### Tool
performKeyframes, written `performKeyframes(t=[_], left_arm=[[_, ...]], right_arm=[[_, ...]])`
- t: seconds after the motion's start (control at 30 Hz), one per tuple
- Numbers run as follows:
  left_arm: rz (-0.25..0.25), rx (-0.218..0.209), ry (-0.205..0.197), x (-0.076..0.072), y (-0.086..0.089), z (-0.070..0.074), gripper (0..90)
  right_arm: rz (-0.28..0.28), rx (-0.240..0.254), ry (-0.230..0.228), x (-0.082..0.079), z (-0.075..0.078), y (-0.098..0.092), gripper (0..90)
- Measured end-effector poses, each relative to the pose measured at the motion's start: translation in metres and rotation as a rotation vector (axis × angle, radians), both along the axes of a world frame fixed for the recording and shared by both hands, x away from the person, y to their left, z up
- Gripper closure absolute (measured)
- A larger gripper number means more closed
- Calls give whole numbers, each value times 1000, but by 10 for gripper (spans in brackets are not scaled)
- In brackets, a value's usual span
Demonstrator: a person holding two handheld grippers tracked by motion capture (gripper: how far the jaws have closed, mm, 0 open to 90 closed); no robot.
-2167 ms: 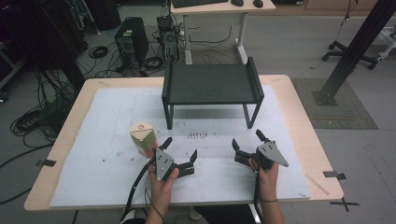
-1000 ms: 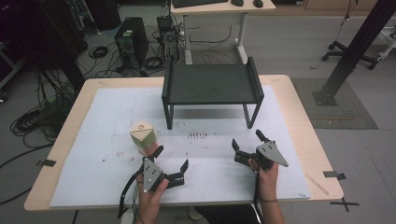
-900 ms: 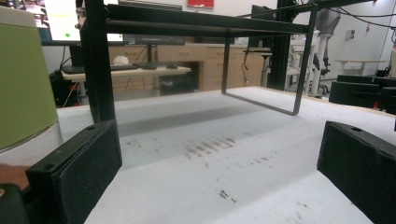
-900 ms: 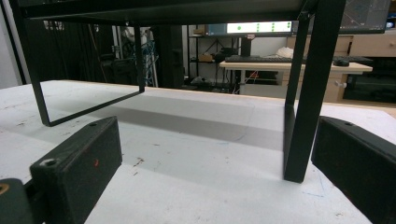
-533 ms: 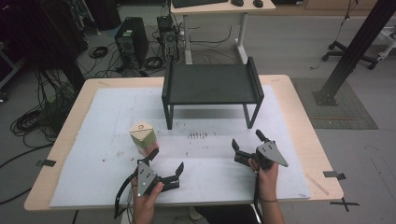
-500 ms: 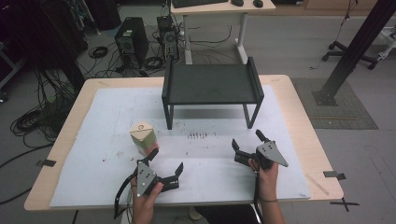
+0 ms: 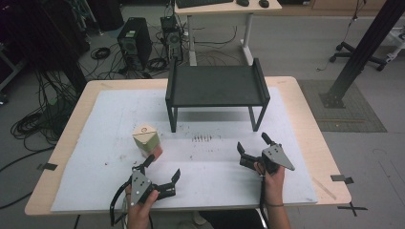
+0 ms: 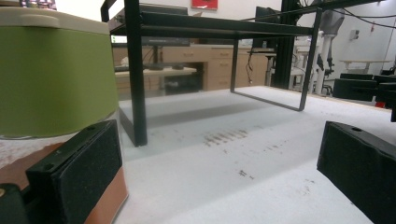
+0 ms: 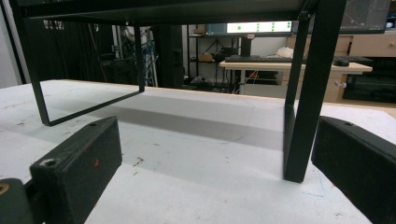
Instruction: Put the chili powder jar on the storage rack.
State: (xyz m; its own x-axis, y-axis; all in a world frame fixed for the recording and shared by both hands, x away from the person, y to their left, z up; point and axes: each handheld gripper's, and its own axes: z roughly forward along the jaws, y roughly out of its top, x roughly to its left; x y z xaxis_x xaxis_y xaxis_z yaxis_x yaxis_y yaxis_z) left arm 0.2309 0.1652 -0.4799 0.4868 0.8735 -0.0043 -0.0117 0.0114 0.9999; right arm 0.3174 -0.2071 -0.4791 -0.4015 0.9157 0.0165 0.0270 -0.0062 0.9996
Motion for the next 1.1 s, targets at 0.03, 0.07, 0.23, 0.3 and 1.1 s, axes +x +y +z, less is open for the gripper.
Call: performKeyframes(t=[0.03, 0.07, 0.23, 0.3, 1.1], left_arm=[[-2, 0, 0, -1, 2, 0, 2], [-2, 0, 0, -1, 3, 0, 2], [-3, 1, -2, -2, 7, 0, 2], [-6, -2, -1, -3, 8, 0, 2], [-35, -9, -10, -4, 30, 0, 2]], right_arm=[[0, 0, 0, 0, 0, 0, 13], [0, 0, 0, 0, 0, 0, 13], [0, -1, 0, 0, 0, 0, 13], [0, 0, 0, 0, 0, 0, 13], [-4, 2, 1, 0, 0, 0, 12]])
